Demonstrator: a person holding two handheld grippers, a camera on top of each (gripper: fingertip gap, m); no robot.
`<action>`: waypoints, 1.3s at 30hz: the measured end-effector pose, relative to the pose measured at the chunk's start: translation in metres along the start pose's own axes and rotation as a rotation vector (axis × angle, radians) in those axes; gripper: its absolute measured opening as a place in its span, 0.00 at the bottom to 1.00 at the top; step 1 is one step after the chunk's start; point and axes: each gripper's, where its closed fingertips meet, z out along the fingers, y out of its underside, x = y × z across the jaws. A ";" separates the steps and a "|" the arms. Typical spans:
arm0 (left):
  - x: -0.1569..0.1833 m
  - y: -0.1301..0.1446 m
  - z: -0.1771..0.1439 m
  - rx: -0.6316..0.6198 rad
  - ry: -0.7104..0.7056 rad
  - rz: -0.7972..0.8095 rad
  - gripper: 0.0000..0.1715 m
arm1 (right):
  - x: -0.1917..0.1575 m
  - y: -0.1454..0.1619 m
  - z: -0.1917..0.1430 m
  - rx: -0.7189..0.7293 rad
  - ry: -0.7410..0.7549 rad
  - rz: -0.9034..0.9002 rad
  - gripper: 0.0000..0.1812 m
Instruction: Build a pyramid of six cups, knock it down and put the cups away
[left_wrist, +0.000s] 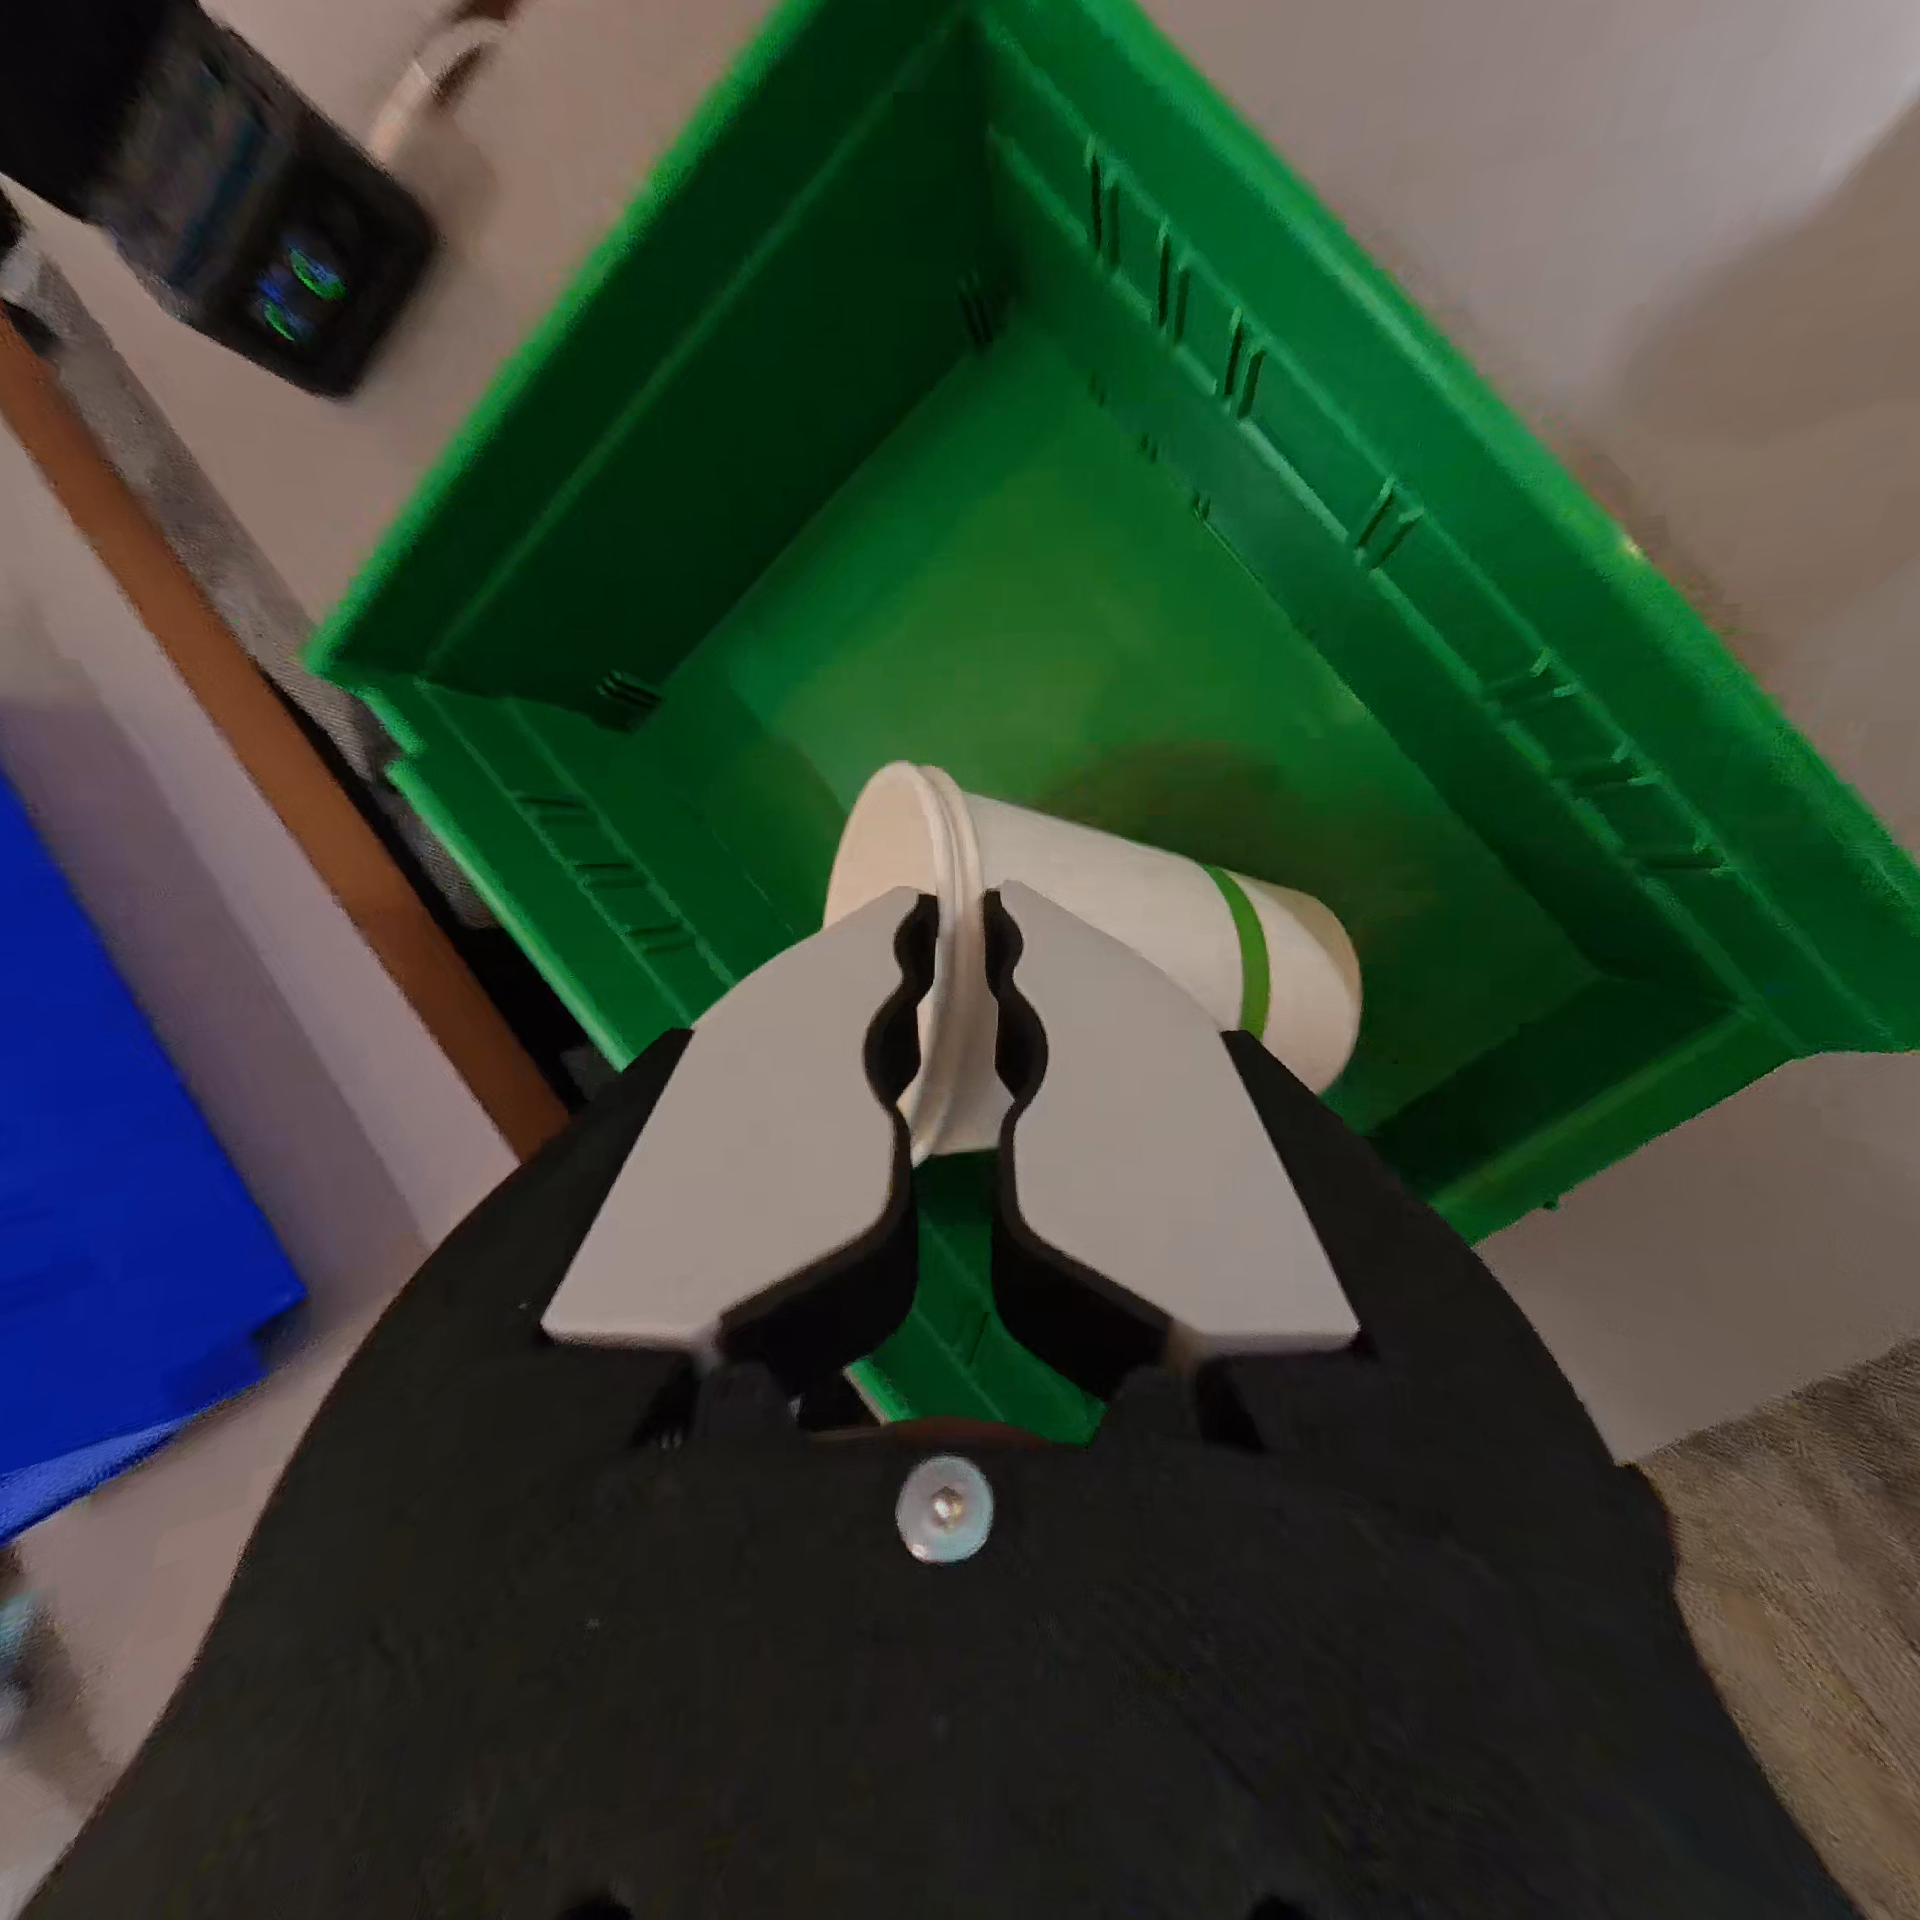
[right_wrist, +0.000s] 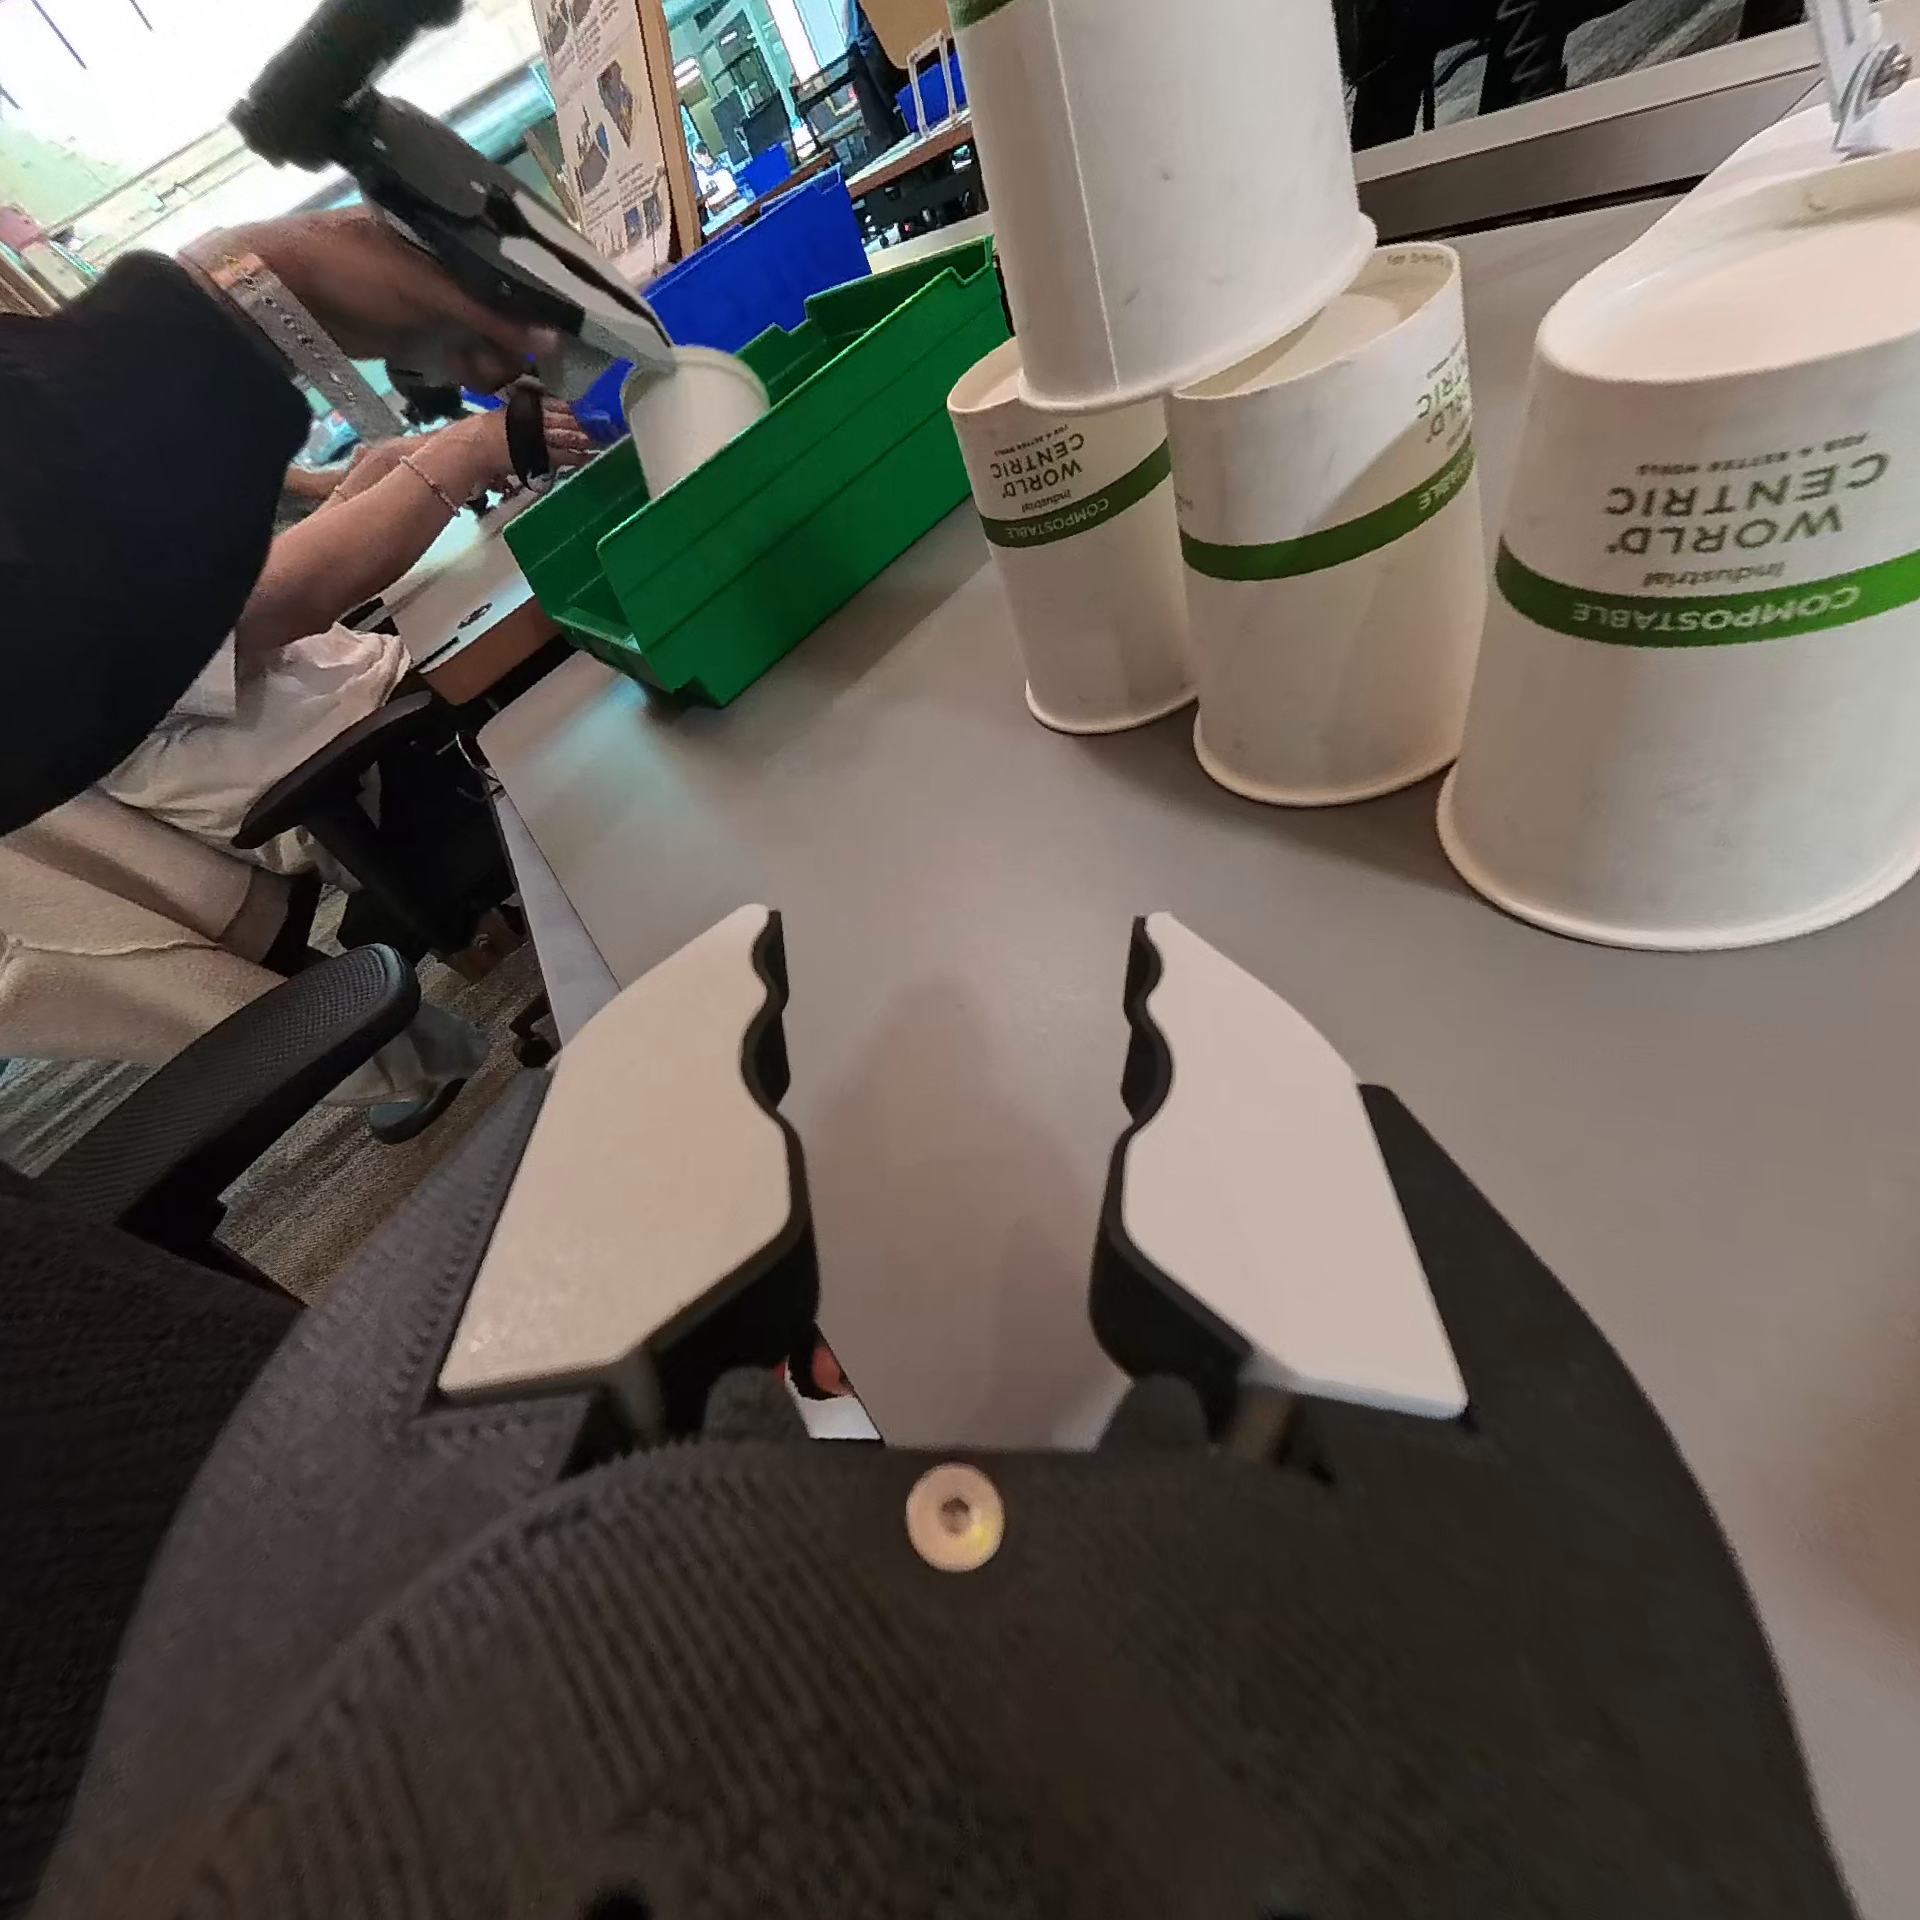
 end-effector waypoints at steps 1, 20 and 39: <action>-0.003 -0.005 -0.006 0.016 -0.041 0.023 0.06 | -0.001 0.000 0.000 0.001 -0.001 0.000 0.35; 0.052 -0.019 -0.001 0.009 -0.202 0.325 0.10 | -0.010 -0.005 -0.002 0.026 -0.048 0.050 0.33; 0.058 -0.022 0.002 0.020 -0.093 0.255 0.06 | -0.018 -0.011 -0.004 0.057 -0.099 0.080 0.33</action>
